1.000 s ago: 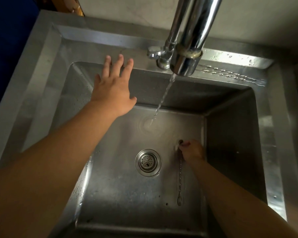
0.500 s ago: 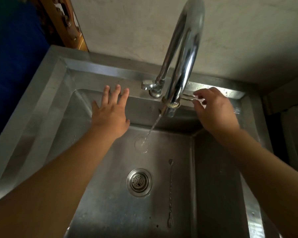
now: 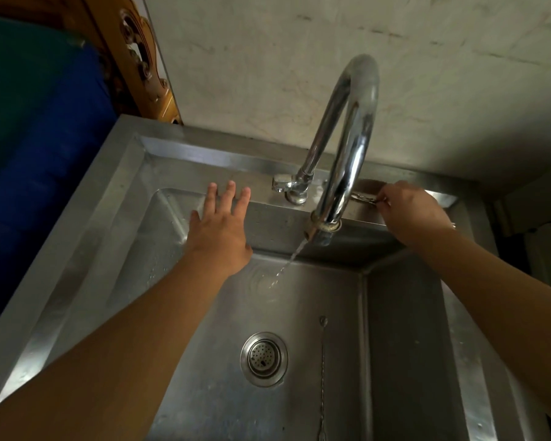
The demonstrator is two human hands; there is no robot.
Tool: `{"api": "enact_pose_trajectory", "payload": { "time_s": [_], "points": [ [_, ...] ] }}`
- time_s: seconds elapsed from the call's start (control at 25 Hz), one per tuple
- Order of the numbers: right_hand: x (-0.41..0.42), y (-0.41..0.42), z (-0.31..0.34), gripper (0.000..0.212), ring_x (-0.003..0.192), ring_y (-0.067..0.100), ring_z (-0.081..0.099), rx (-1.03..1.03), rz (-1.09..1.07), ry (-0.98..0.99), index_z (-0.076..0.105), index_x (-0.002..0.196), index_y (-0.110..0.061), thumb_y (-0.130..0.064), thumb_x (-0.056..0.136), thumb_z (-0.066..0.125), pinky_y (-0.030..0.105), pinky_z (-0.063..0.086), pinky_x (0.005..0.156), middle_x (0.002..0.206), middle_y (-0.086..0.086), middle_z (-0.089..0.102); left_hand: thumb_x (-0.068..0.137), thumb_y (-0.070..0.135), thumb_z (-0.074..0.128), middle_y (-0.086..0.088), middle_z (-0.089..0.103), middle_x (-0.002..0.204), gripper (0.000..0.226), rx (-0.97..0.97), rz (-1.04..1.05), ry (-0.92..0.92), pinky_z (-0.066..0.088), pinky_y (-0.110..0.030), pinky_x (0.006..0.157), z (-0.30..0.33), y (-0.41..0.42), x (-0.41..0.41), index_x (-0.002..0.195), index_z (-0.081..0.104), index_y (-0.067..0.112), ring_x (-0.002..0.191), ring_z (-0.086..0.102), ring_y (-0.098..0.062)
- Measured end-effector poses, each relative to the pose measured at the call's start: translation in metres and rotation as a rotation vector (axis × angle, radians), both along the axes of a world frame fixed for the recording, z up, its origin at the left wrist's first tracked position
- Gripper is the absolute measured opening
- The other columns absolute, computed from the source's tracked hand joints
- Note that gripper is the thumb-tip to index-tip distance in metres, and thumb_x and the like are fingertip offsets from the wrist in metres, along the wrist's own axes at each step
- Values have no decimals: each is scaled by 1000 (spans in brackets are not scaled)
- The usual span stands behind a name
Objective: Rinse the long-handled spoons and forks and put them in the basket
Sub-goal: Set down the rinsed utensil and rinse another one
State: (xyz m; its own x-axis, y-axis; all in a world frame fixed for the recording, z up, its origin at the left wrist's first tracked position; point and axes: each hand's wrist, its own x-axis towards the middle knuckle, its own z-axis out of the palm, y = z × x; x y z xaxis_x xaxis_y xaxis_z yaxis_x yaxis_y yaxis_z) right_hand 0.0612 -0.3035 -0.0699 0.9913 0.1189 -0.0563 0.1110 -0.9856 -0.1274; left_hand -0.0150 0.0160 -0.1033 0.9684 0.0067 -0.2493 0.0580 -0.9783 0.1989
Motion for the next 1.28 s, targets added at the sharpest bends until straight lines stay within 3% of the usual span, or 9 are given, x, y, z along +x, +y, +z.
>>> {"api": "enact_pose_trajectory", "payload": {
  "time_s": [0.44,0.6,0.8,0.96,1.04,1.12,1.28],
  "points": [
    [16,-3,10,24,108,36,62,44,68,144,72,115,-8,-8,94,61,39,48,94,114,18,67,87,34,82,3,-16,177,119,-73,-14,103,19,-62,127,15,6,4,167,-6,31,162,-17,-30],
    [24,-3,19,20,105,32,65,2,55,222,71,114,-11,-14,96,64,41,52,93,116,15,68,86,31,82,3,-16,177,119,-89,-7,103,19,-63,125,15,6,4,167,-5,32,162,-18,-29],
    [3,-2,35,19,94,34,65,111,25,-59,71,112,-5,-10,96,63,40,52,83,109,18,66,85,35,83,5,-15,177,119,-127,3,124,19,-64,125,16,7,5,168,-2,32,162,-18,-27],
    [-46,9,62,12,73,12,63,342,-119,-119,73,105,-19,-17,94,68,24,46,63,90,-1,71,90,43,75,4,-11,178,105,-174,33,151,15,-61,128,27,5,6,168,5,29,163,-13,-26],
    [-79,24,71,8,70,5,66,506,-203,-32,74,96,-26,-21,91,72,19,48,61,78,-9,72,93,44,72,-2,1,179,95,-229,50,94,16,-56,129,35,1,-3,168,15,26,164,-1,-27],
    [-112,44,73,8,65,11,70,729,-273,106,75,91,-26,-18,90,74,25,56,62,69,-2,74,93,38,74,-8,27,172,83,-410,87,-36,28,-43,126,40,-8,-24,163,32,20,158,25,-28],
    [-158,89,64,12,59,11,67,1088,-358,317,78,87,-17,-6,88,75,22,57,57,69,1,76,93,30,76,4,66,137,42,-922,326,-80,51,-19,91,51,-35,-76,133,64,27,116,67,-11]
  ]
}}
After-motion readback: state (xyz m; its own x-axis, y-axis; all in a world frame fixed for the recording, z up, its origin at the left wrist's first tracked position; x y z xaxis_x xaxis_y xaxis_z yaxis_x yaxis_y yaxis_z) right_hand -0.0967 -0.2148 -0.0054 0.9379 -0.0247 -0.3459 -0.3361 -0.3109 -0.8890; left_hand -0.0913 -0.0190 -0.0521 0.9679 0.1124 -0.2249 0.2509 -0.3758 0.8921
